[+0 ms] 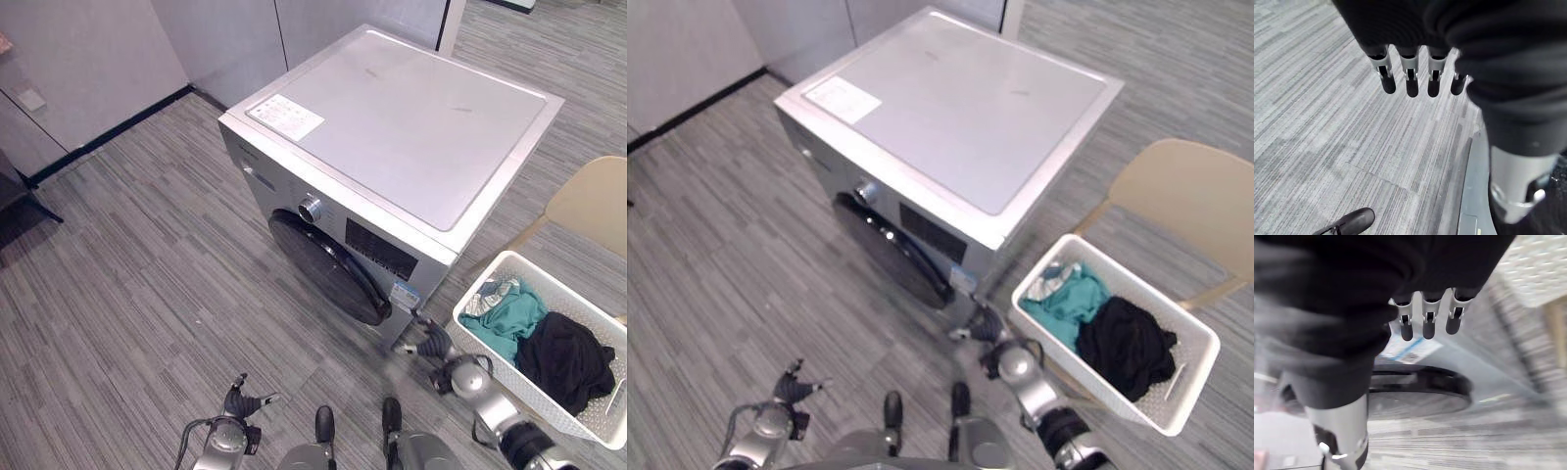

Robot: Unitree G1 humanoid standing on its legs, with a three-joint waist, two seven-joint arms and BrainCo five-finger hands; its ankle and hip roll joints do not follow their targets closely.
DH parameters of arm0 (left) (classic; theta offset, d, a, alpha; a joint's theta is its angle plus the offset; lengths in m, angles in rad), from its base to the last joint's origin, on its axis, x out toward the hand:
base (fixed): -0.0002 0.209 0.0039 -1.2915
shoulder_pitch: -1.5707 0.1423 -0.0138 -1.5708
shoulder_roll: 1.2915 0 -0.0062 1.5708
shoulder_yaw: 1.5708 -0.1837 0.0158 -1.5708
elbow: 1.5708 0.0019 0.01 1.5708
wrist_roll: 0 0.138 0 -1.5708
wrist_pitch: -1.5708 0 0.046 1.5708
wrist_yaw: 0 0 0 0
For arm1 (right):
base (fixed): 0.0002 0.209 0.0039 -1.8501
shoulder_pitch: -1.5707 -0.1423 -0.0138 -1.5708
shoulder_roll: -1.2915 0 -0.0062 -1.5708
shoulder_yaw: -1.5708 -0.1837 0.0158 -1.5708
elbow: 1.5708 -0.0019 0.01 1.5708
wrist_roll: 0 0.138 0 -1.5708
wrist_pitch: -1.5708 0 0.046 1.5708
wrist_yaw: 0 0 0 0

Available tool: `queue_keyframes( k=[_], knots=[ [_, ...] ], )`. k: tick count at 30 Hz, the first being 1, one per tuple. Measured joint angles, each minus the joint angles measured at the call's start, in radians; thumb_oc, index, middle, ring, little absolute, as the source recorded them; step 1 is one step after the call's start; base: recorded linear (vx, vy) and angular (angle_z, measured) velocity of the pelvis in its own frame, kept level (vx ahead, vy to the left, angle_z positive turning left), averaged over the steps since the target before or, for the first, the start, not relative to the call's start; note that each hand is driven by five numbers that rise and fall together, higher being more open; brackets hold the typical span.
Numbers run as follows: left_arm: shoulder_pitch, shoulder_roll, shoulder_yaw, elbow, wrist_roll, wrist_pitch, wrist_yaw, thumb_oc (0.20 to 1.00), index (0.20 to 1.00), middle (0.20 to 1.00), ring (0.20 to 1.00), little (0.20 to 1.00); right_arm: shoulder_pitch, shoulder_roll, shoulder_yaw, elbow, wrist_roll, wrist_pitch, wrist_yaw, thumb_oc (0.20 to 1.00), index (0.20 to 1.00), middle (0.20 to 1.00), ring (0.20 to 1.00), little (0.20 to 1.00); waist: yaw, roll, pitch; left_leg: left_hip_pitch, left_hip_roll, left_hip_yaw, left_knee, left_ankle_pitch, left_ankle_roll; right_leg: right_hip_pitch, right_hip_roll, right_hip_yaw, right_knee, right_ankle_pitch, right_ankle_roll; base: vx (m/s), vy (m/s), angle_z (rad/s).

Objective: Grab the laundry basket,head to the washer,open it,put in the laundry and shut it.

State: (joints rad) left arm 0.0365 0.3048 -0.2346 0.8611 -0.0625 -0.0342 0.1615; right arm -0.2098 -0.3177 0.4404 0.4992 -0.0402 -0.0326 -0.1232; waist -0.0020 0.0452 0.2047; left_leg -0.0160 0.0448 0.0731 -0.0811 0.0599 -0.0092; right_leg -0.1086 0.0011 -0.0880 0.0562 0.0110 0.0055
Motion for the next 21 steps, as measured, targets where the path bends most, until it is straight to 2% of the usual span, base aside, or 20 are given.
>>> queue_keyframes(
  k=[2, 7, 13, 15, 18, 21],
  knots=[
    [0.008, -0.009, 0.003, 0.001, 0.001, 0.0, 0.004, 1.0, 1.0, 1.0, 1.0, 1.0, -0.042, -0.021, 0.04, -0.031, -0.002, 0.002, 0.004, 1.0, 1.0, 1.0, 1.0, 1.0, 0.009, 0.012, -0.009, 0.0, 0.0, 0.001, 0.0, -0.001, -0.002, 0.029, 0.002, -0.003, -0.063, 0.033, 0.001, 0.02, 0.003, 0.0],
    [0.007, -0.011, 0.002, 0.001, 0.006, -0.001, 0.02, 1.0, 1.0, 1.0, 1.0, 1.0, -0.051, -0.019, 0.038, -0.014, -0.002, -0.003, -0.006, 1.0, 1.0, 1.0, 1.0, 1.0, 0.033, 0.012, -0.016, -0.004, -0.003, 0.0, 0.0, -0.001, -0.002, 0.048, 0.0, -0.009, -0.105, 0.056, 0.004, 0.0, 0.006, 0.0],
    [0.012, -0.009, 0.002, 0.0, 0.007, -0.001, 0.039, 1.0, 1.0, 1.0, 1.0, 1.0, -0.054, -0.015, 0.033, -0.009, -0.001, -0.002, -0.048, 1.0, 1.0, 1.0, 1.0, 1.0, 0.037, 0.004, -0.022, -0.033, -0.009, -0.007, -0.004, 0.006, -0.008, 0.039, -0.005, -0.016, -0.134, 0.072, 0.012, -0.04, 0.022, 0.05],
    [0.013, -0.005, 0.001, -0.01, 0.005, -0.002, 0.043, 1.0, 1.0, 1.0, 1.0, 1.0, -0.068, 0.005, 0.027, 0.018, 0.001, -0.003, -0.084, 1.0, 1.0, 1.0, 1.0, 1.0, 0.046, -0.009, -0.021, -0.075, -0.011, -0.008, 0.0, 0.018, -0.008, -0.006, -0.006, -0.017, -0.133, 0.085, 0.015, -0.23, 0.015, 0.0],
    [-0.028, 0.012, -0.005, -0.03, -0.004, -0.003, 0.045, 1.0, 1.0, 1.0, 1.0, 1.0, -0.137, 0.054, 0.022, 0.106, 0.013, 0.0, -0.113, 1.0, 1.0, 1.0, 1.0, 1.0, 0.058, -0.029, 0.002, -0.147, -0.011, -0.009, 0.0, 0.043, -0.011, -0.079, -0.006, -0.019, -0.131, 0.106, 0.016, -0.14, 0.018, 0.01],
    [-0.101, 0.022, -0.028, -0.03, -0.014, -0.014, 0.055, 1.0, 1.0, 1.0, 1.0, 1.0, -0.235, 0.079, 0.016, 0.181, 0.053, 0.006, -0.134, 1.0, 1.0, 1.0, 1.0, 1.0, 0.09, -0.029, 0.053, -0.205, -0.013, -0.021, 0.024, 0.047, -0.017, -0.119, -0.009, -0.029, -0.133, 0.117, 0.013, -0.09, 0.026, 0.11]
  ],
)
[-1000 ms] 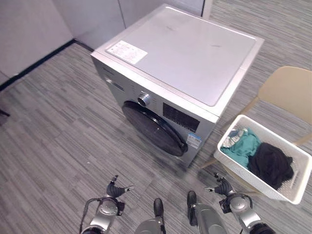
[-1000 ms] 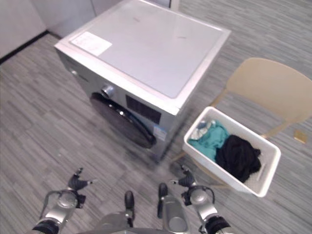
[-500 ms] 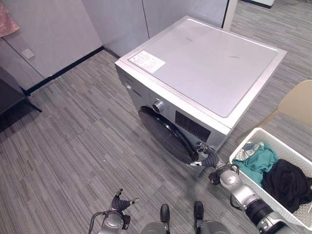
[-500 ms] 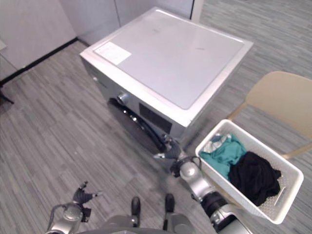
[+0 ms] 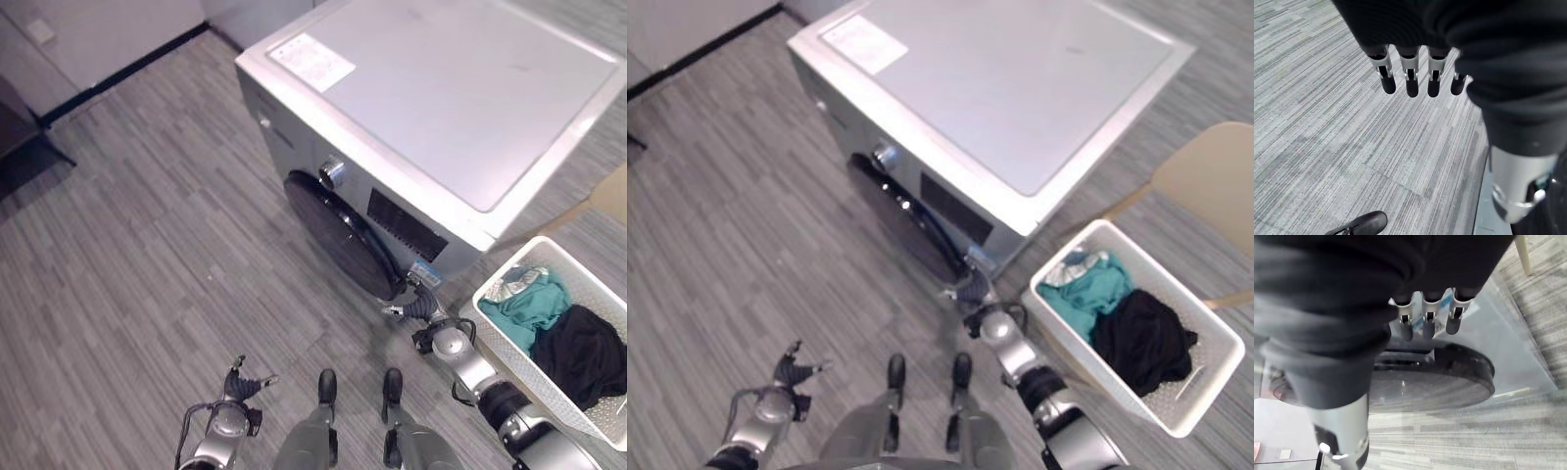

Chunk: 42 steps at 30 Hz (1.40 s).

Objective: Grab the laundry basket,head to the washer,open it,put in the laundry and shut it.

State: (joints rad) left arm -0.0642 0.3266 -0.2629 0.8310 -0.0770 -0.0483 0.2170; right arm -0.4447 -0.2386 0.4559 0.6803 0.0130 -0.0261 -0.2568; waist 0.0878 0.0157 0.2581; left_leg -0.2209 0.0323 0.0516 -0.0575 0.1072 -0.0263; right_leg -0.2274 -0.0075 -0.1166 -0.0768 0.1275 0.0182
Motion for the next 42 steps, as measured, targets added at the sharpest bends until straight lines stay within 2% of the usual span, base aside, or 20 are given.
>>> queue_keyframes(
  k=[3, 5, 14, 20, 23, 25, 28, 30, 31, 32, 33, 34, 35, 36, 39, 40, 41, 42],
  knots=[
    [-0.026, 0.007, -0.002, -0.003, -0.008, -0.003, 0.009, 1.0, 1.0, 1.0, 1.0, 1.0, -0.067, 0.015, -0.008, 0.006, 0.023, 0.002, -0.032, 1.0, 1.0, 1.0, 1.0, 1.0, 0.022, 0.006, 0.046, -0.022, -0.001, -0.01, 0.004, 0.004, -0.007, -0.018, 0.0, -0.005, 0.004, 0.0, 0.0, -0.03, 0.017, 0.11],
    [-0.03, 0.012, -0.003, 0.0, -0.038, -0.002, 0.015, 1.0, 1.0, 1.0, 1.0, 1.0, -0.107, -0.02, -0.028, 0.006, 0.051, 0.0, -0.042, 1.0, 1.0, 1.0, 1.0, 1.0, 0.028, 0.002, 0.074, -0.04, -0.004, -0.011, 0.002, 0.011, -0.008, -0.033, -0.003, -0.009, 0.002, 0.001, -0.001, 0.0, 0.025, 0.03],
    [-0.026, 0.012, -0.002, -0.004, -0.038, -0.003, 0.023, 1.0, 1.0, 1.0, 1.0, 1.0, -0.101, -0.014, -0.027, -0.001, 0.115, 0.0, -0.059, 1.0, 1.0, 1.0, 1.0, 1.0, 0.028, 0.0, 0.08, -0.019, -0.015, -0.029, -0.022, 0.023, 0.004, -0.014, -0.012, -0.02, 0.0, 0.006, -0.005, 0.02, 0.02, 0.08],
    [-0.029, 0.012, -0.004, -0.041, -0.038, -0.009, 0.025, 1.0, 1.0, 1.0, 1.0, 1.0, -0.072, 0.013, -0.03, -0.12, 0.126, -0.018, -0.062, 1.0, 1.0, 1.0, 1.0, 1.0, 0.029, -0.002, 0.087, 0.0, -0.016, -0.024, -0.023, 0.019, 0.001, 0.005, -0.013, -0.021, -0.001, 0.006, -0.005, 0.0, 0.021, 0.01],
    [-0.04, 0.011, -0.006, -0.05, -0.038, -0.009, 0.025, 1.0, 1.0, 1.0, 1.0, 1.0, -0.045, 0.062, 0.025, -0.12, 0.165, -0.021, -0.036, 1.0, 1.0, 1.0, 1.0, 1.0, 0.029, -0.006, 0.09, 0.003, -0.015, -0.013, -0.023, 0.016, -0.002, 0.003, -0.012, -0.014, -0.001, 0.002, 0.001, -0.02, 0.009, -0.11],
    [-0.054, 0.01, -0.008, -0.046, -0.038, -0.008, 0.025, 1.0, 1.0, 1.0, 1.0, 1.0, -0.041, 0.077, 0.105, -0.12, 0.166, -0.023, -0.019, 1.0, 1.0, 1.0, 1.0, 1.0, 0.032, -0.015, 0.104, -0.001, -0.013, -0.01, -0.022, 0.016, -0.004, 0.0, -0.011, -0.015, 0.0, 0.002, 0.001, -0.05, -0.009, -0.08],
    [-0.107, 0.011, -0.05, 0.007, -0.039, -0.008, 0.03, 1.0, 1.0, 1.0, 1.0, 1.0, -0.099, 0.094, 0.171, -0.095, 0.227, -0.02, -0.01, 1.0, 1.0, 1.0, 1.0, 1.0, 0.04, -0.033, 0.115, -0.037, -0.01, -0.026, 0.008, 0.007, -0.015, -0.017, -0.011, -0.033, 0.002, 0.002, 0.001, -0.03, -0.064, 0.08],
    [-0.17, 0.007, -0.063, 0.054, -0.042, -0.014, 0.03, 1.0, 1.0, 1.0, 1.0, 1.0, -0.223, 0.102, 0.264, -0.046, 0.306, 0.004, 0.047, 1.0, 1.0, 1.0, 1.0, 1.0, 0.089, -0.032, 0.116, -0.089, 0.0, -0.08, 0.044, 0.001, -0.026, -0.03, 0.001, -0.083, 0.001, -0.001, -0.003, 0.01, -0.147, 0.68],
    [-0.175, 0.008, -0.063, 0.067, -0.076, -0.018, 0.031, 1.0, 1.0, 1.0, 1.0, 1.0, -0.277, 0.122, 0.306, -0.04, 0.326, 0.007, 0.071, 1.0, 1.0, 1.0, 1.0, 1.0, 0.142, -0.029, 0.118, -0.099, 0.006, -0.104, 0.042, 0.004, -0.035, -0.029, 0.01, -0.105, 0.002, -0.004, -0.008, 0.04, -0.204, 0.85],
    [-0.178, 0.004, -0.062, 0.091, -0.082, -0.023, 0.035, 1.0, 1.0, 1.0, 1.0, 1.0, -0.378, 0.169, 0.322, -0.041, 0.364, 0.038, 0.059, 1.0, 1.0, 1.0, 1.0, 1.0, 0.2, -0.018, 0.123, -0.144, -0.006, -0.176, 0.081, -0.01, -0.065, -0.026, 0.014, -0.15, 0.004, -0.007, -0.013, 0.05, -0.161, 1.1],
    [-0.173, 0.004, -0.048, 0.091, -0.11, -0.038, 0.038, 1.0, 1.0, 1.0, 1.0, 1.0, -0.497, 0.181, 0.332, -0.065, 0.374, 0.026, 0.067, 1.0, 1.0, 1.0, 1.0, 1.0, 0.234, -0.005, 0.126, -0.167, -0.006, -0.229, 0.099, -0.026, -0.085, -0.016, 0.022, -0.207, 0.006, -0.023, -0.036, 0.05, -0.074, 1.8],
    [-0.172, 0.015, -0.021, 0.089, -0.118, -0.039, 0.046, 1.0, 1.0, 1.0, 1.0, 1.0, -0.579, 0.189, 0.279, -0.126, 0.381, -0.039, 0.083, 1.0, 1.0, 1.0, 1.0, 1.0, 0.263, 0.015, 0.133, -0.161, 0.004, -0.259, 0.079, -0.018, -0.089, -0.007, 0.025, -0.257, 0.019, -0.055, -0.058, 0.06, -0.022, 1.82],
    [-0.151, 0.029, -0.019, 0.099, -0.12, -0.038, 0.048, 1.0, 1.0, 1.0, 1.0, 1.0, -0.621, 0.198, 0.206, -0.138, 0.382, -0.079, 0.086, 1.0, 1.0, 1.0, 1.0, 1.0, 0.293, 0.033, 0.142, -0.159, 0.012, -0.253, 0.074, 0.008, -0.083, -0.007, 0.024, -0.259, 0.06, -0.085, -0.052, 0.06, -0.02, 1.46],
    [-0.104, 0.051, 0.006, 0.132, -0.121, -0.038, 0.046, 1.0, 1.0, 1.0, 1.0, 1.0, -0.639, 0.187, 0.138, -0.106, 0.383, -0.099, 0.085, 1.0, 1.0, 1.0, 1.0, 1.0, 0.324, 0.034, 0.143, -0.152, 0.007, -0.259, 0.072, 0.017, -0.069, -0.024, 0.003, -0.257, 0.124, -0.126, -0.042, 0.03, 0.001, 0.62],
    [-0.049, 0.075, -0.006, 0.16, -0.149, -0.006, 0.051, 1.0, 1.0, 1.0, 1.0, 1.0, -0.582, 0.115, 0.089, -0.072, 0.392, -0.088, 0.039, 1.0, 1.0, 1.0, 1.0, 1.0, 0.316, 0.032, 0.143, -0.132, -0.018, -0.239, 0.07, 0.019, -0.065, -0.043, -0.038, -0.193, 0.196, -0.167, -0.006, 0.01, -0.007, 0.19],
    [-0.045, 0.073, -0.028, 0.145, -0.148, 0.0, 0.048, 1.0, 1.0, 1.0, 1.0, 1.0, -0.488, 0.055, 0.076, -0.073, 0.392, -0.077, 0.019, 1.0, 1.0, 1.0, 1.0, 1.0, 0.291, 0.025, 0.142, -0.125, -0.035, -0.208, 0.07, 0.019, -0.065, -0.054, -0.062, -0.149, 0.223, -0.173, 0.005, 0.0, 0.01, -0.16],
    [-0.046, 0.075, -0.035, 0.121, -0.146, 0.001, 0.049, 1.0, 1.0, 1.0, 1.0, 1.0, -0.421, 0.04, 0.079, -0.074, 0.392, -0.064, 0.017, 1.0, 1.0, 1.0, 1.0, 1.0, 0.265, 0.012, 0.141, -0.123, -0.043, -0.182, 0.07, 0.02, -0.064, -0.059, -0.073, -0.133, 0.225, -0.169, 0.014, 0.01, 0.078, -0.69],
    [-0.079, 0.08, -0.043, 0.09, -0.145, 0.0, 0.048, 1.0, 1.0, 1.0, 1.0, 1.0, -0.33, 0.037, 0.093, -0.083, 0.39, -0.051, 0.015, 1.0, 1.0, 1.0, 1.0, 1.0, 0.22, -0.022, 0.142, -0.119, -0.047, -0.135, 0.072, 0.02, -0.064, -0.058, -0.082, -0.105, 0.199, -0.154, 0.037, 0.01, 0.084, -0.81]
  ],
)
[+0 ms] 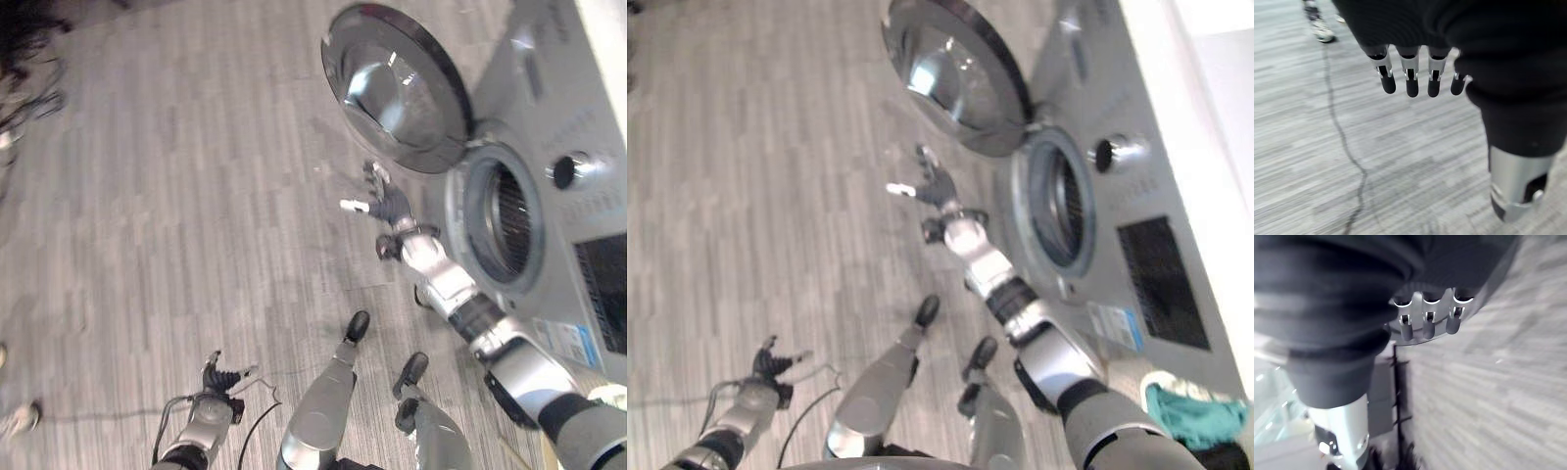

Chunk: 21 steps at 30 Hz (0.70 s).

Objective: Grab the laundry basket,head to the washer,open it,put in the laundry and shut it.

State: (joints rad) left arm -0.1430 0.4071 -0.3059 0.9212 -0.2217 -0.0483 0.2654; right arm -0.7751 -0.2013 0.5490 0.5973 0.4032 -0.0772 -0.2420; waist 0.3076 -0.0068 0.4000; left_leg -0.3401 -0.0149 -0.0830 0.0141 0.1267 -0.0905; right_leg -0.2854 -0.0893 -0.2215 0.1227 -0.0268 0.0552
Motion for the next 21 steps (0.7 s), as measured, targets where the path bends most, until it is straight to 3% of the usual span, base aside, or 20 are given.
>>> queue_keyframes(
  k=[4, 6, 7, 9, 11, 12, 13, 15, 17, 21],
  knots=[
    [-0.064, 0.006, -0.007, -0.152, 0.038, -0.01, -0.003, 1.0, 1.0, 1.0, 1.0, 1.0, 0.229, -0.093, 0.098, -0.197, -0.135, 0.027, 0.05, 1.0, 1.0, 1.0, 1.0, 1.0, -0.096, -0.05, 0.002, 0.051, 0.002, 0.078, -0.004, -0.001, 0.001, 0.038, -0.008, 0.05, -0.075, 0.064, 0.027, 0.0, 0.059, -0.81],
    [-0.104, 0.006, -0.028, -0.201, 0.052, -0.002, -0.001, 1.0, 1.0, 1.0, 1.0, 1.0, 0.292, -0.108, 0.104, -0.235, -0.181, 0.029, 0.059, 1.0, 1.0, 1.0, 1.0, 1.0, -0.149, -0.047, -0.001, 0.063, 0.006, 0.094, -0.003, -0.018, 0.019, 0.051, -0.003, 0.051, -0.099, 0.084, 0.02, -0.03, 0.088, -0.49],
    [-0.182, 0.016, -0.06, -0.243, 0.097, 0.003, 0.006, 1.0, 1.0, 1.0, 1.0, 1.0, 0.36, -0.136, 0.088, -0.268, -0.224, 0.026, 0.079, 1.0, 1.0, 1.0, 1.0, 1.0, -0.188, -0.049, -0.002, 0.06, 0.018, 0.121, -0.005, -0.028, 0.051, 0.026, 0.01, 0.076, -0.091, 0.095, 0.013, -0.05, 0.101, -0.49],
    [-0.282, 0.028, -0.131, -0.243, 0.172, 0.012, 0.015, 1.0, 1.0, 1.0, 1.0, 1.0, 0.426, -0.154, 0.085, -0.269, -0.271, 0.027, 0.097, 1.0, 1.0, 1.0, 1.0, 1.0, -0.215, -0.052, -0.003, 0.054, 0.023, 0.16, -0.007, -0.032, 0.061, -0.002, 0.018, 0.119, -0.092, 0.11, 0.014, -0.04, 0.067, -0.64],
    [-0.35, 0.035, -0.135, -0.236, 0.233, 0.009, 0.02, 1.0, 1.0, 1.0, 1.0, 1.0, 0.457, -0.174, 0.089, -0.263, -0.287, 0.033, 0.118, 1.0, 1.0, 1.0, 1.0, 1.0, -0.244, -0.049, -0.004, 0.045, 0.026, 0.187, -0.012, -0.028, 0.073, -0.017, 0.01, 0.125, -0.102, 0.119, 0.014, -0.05, 0.078, -0.67],
    [-0.433, 0.059, -0.156, -0.199, 0.29, 0.014, 0.029, 1.0, 1.0, 1.0, 1.0, 1.0, 0.476, -0.195, 0.074, -0.27, -0.288, 0.025, 0.13, 1.0, 1.0, 1.0, 1.0, 1.0, -0.295, -0.052, -0.005, 0.037, 0.023, 0.215, -0.014, -0.026, 0.077, -0.035, 0.011, 0.129, -0.117, 0.156, 0.014, -0.05, 0.089, -0.58],
    [-0.486, 0.081, -0.173, -0.139, 0.338, 0.023, 0.029, 1.0, 1.0, 1.0, 1.0, 1.0, 0.49, -0.217, 0.063, -0.293, -0.289, 0.017, 0.137, 1.0, 1.0, 1.0, 1.0, 1.0, -0.318, -0.056, -0.006, 0.033, 0.026, 0.236, -0.015, -0.026, 0.079, -0.048, 0.013, 0.152, -0.116, 0.167, 0.019, -0.04, 0.085, -0.61],
    [-0.552, 0.129, -0.172, -0.036, 0.396, 0.05, 0.034, 1.0, 1.0, 1.0, 1.0, 1.0, 0.508, -0.261, 0.047, -0.328, -0.289, 0.005, 0.154, 1.0, 1.0, 1.0, 1.0, 1.0, -0.344, -0.068, -0.007, 0.031, 0.03, 0.269, -0.017, -0.032, 0.081, -0.064, 0.016, 0.17, -0.13, 0.171, 0.02, -0.01, 0.032, -0.54],
    [-0.583, 0.171, -0.157, 0.076, 0.457, 0.064, 0.05, 1.0, 1.0, 1.0, 1.0, 1.0, 0.556, -0.329, 0.0, -0.407, -0.286, -0.006, 0.167, 1.0, 1.0, 1.0, 1.0, 1.0, -0.375, -0.071, -0.007, 0.033, 0.034, 0.3, -0.016, -0.034, 0.091, -0.064, 0.02, 0.192, -0.156, 0.213, 0.012, -0.01, 0.031, -0.44],
    [-0.558, 0.163, -0.09, 0.082, 0.482, 0.034, 0.055, 1.0, 1.0, 1.0, 1.0, 1.0, 0.618, -0.387, -0.056, -0.515, -0.267, -0.027, 0.204, 1.0, 1.0, 1.0, 1.0, 1.0, -0.394, -0.081, -0.008, 0.06, 0.046, 0.337, -0.032, -0.04, 0.085, -0.062, 0.046, 0.23, -0.168, 0.229, 0.006, 0.01, 0.02, -0.37]
  ],
)
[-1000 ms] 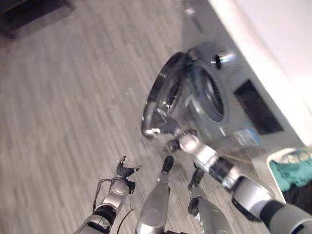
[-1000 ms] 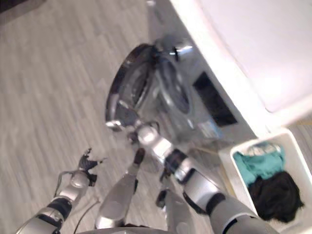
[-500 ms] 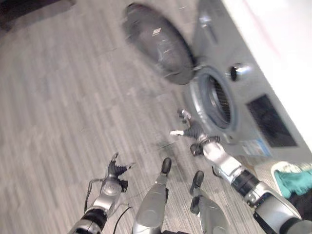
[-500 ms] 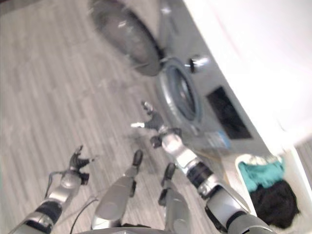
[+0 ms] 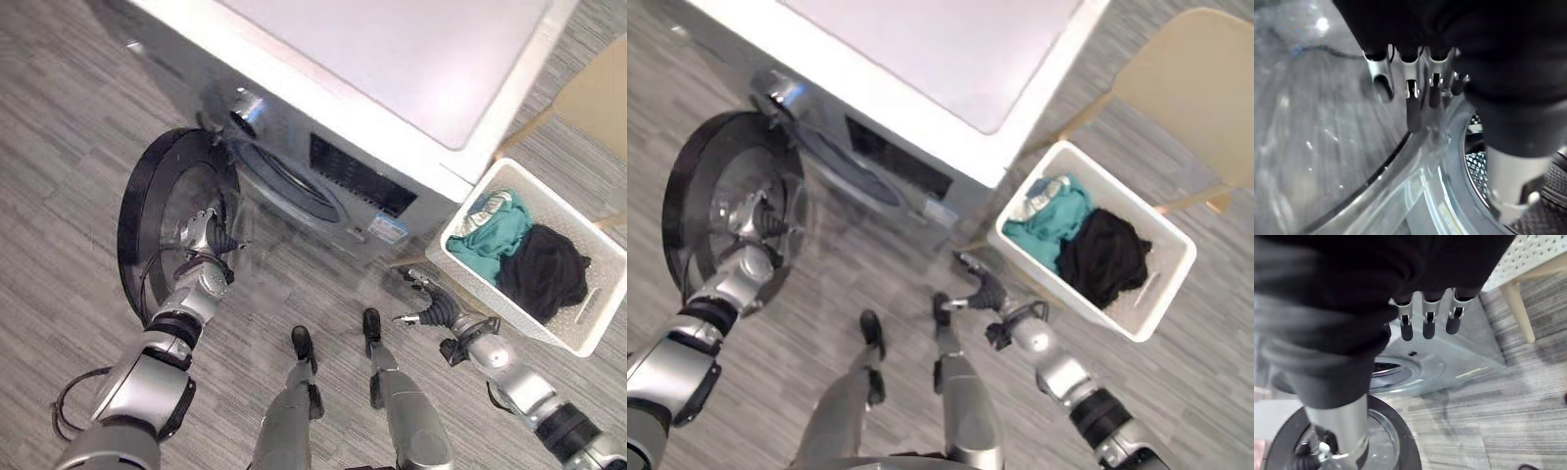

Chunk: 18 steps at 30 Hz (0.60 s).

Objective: Grab the laundry basket,head to the washer,open it,put in the laundry and shut it.

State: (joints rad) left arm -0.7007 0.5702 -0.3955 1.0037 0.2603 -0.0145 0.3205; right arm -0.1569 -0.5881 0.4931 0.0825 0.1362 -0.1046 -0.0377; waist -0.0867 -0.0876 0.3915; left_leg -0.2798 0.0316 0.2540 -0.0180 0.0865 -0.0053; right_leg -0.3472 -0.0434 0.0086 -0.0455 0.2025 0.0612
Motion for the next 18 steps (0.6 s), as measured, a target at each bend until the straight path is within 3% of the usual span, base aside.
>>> queue_keyframes(
  k=[3, 10, 13, 15, 18],
  knots=[
    [0.023, -0.01, 0.056, 0.019, -0.003, 0.003, 0.004, 1.0, 1.0, 1.0, 1.0, 1.0, 0.007, 0.004, -0.009, 0.001, 0.006, -0.007, 0.011, 1.0, 1.0, 1.0, 1.0, 1.0, -0.019, 0.0, 0.0, 0.006, 0.015, 0.008, -0.003, -0.003, -0.006, 0.0, 0.017, 0.005, -0.001, 0.002, -0.002, 0.02, 0.01, -0.18],
    [0.136, 0.023, 0.179, 0.032, -0.02, -0.006, 0.0, 1.0, 1.0, 1.0, 1.0, 1.0, 0.027, 0.012, -0.017, 0.007, 0.034, -0.007, 0.029, 1.0, 1.0, 1.0, 1.0, 1.0, -0.018, 0.001, 0.0, 0.04, 0.033, 0.009, -0.022, -0.001, -0.024, 0.027, 0.034, 0.017, -0.023, 0.007, -0.009, 0.01, -0.003, -0.09],
    [0.197, 0.051, 0.274, 0.096, -0.041, 0.036, -0.003, 1.0, 1.0, 1.0, 1.0, 1.0, 0.023, 0.013, -0.02, 0.006, 0.039, -0.008, 0.031, 1.0, 1.0, 1.0, 1.0, 1.0, 0.0, 0.005, -0.002, 0.047, 0.037, 0.0, -0.023, 0.005, -0.029, 0.043, 0.034, 0.007, -0.032, 0.01, -0.014, 0.01, -0.02, 0.1],
    [0.257, 0.062, 0.308, 0.098, -0.068, 0.068, -0.003, 1.0, 1.0, 1.0, 1.0, 1.0, 0.041, 0.015, -0.04, 0.008, 0.039, -0.009, 0.03, 1.0, 1.0, 1.0, 1.0, 1.0, 0.014, 0.024, -0.01, 0.056, 0.039, -0.022, -0.039, 0.016, -0.03, 0.055, 0.032, -0.012, -0.032, 0.008, -0.017, 0.02, -0.012, 0.27],
    [0.427, -0.007, 0.323, -0.02, -0.104, 0.066, -0.004, 1.0, 1.0, 1.0, 1.0, 1.0, 0.067, 0.02, -0.102, 0.016, 0.017, -0.007, 0.026, 1.0, 1.0, 1.0, 1.0, 1.0, 0.058, 0.069, -0.039, 0.099, 0.024, -0.03, -0.062, 0.021, -0.026, 0.091, 0.02, -0.025, -0.032, -0.002, -0.023, 0.06, -0.004, 0.18]
  ],
)
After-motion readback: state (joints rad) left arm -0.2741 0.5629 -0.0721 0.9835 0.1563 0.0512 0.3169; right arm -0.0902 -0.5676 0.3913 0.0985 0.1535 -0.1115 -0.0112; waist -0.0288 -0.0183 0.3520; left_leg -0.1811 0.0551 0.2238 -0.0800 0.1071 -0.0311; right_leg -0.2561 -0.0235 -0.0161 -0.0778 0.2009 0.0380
